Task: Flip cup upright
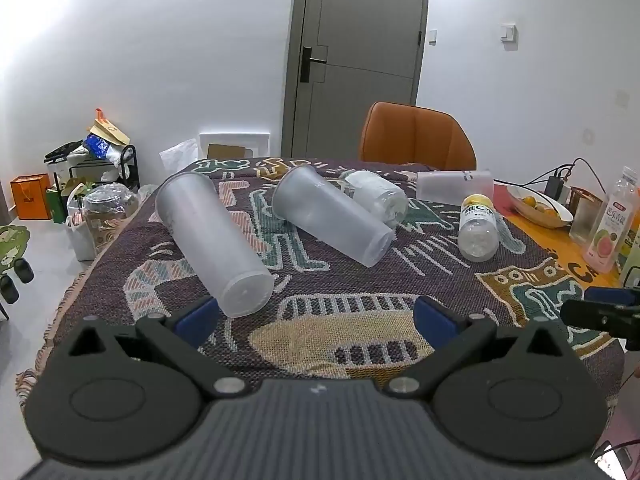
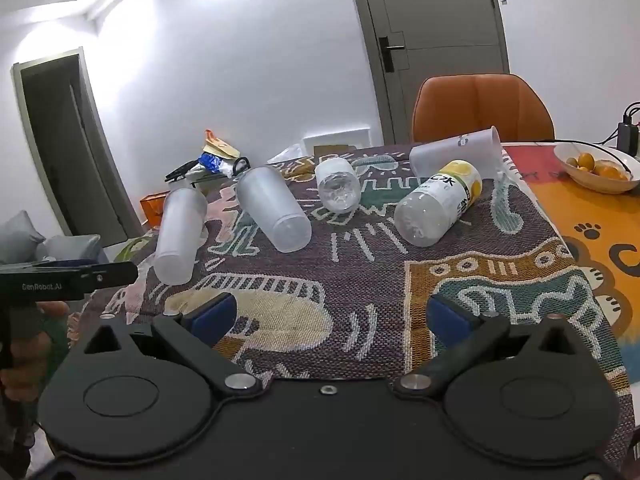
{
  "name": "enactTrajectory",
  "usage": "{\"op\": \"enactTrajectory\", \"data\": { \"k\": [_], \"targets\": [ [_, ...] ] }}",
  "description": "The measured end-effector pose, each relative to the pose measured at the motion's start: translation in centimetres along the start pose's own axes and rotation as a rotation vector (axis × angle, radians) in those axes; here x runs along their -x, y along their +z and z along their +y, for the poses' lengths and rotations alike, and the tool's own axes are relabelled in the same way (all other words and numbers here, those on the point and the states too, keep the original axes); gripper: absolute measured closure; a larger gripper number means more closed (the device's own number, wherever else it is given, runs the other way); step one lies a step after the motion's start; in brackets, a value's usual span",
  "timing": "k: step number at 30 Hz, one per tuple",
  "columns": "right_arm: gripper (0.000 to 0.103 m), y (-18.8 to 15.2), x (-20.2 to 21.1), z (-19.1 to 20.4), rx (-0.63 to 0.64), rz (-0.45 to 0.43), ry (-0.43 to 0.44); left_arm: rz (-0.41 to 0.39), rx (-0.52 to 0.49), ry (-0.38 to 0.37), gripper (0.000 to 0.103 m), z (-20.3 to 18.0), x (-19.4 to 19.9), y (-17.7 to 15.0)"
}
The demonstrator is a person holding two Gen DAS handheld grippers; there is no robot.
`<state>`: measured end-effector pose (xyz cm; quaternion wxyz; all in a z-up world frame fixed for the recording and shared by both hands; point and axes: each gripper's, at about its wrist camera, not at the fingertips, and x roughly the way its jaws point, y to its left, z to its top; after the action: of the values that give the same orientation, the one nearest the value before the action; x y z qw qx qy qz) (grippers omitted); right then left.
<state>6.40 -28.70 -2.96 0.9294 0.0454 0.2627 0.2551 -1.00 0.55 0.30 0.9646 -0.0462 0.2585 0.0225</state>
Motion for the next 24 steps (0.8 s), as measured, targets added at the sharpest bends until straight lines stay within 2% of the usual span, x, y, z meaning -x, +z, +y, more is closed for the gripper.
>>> {"op": "enactTrajectory", "data": {
  "k": [24],
  "targets": [
    [0.0,0.17,0.14,-0.03,0.005,-0.007,0.0,-0.005,0.005,-0.007,0.0,0.18,0.3,0.16]
  ]
}}
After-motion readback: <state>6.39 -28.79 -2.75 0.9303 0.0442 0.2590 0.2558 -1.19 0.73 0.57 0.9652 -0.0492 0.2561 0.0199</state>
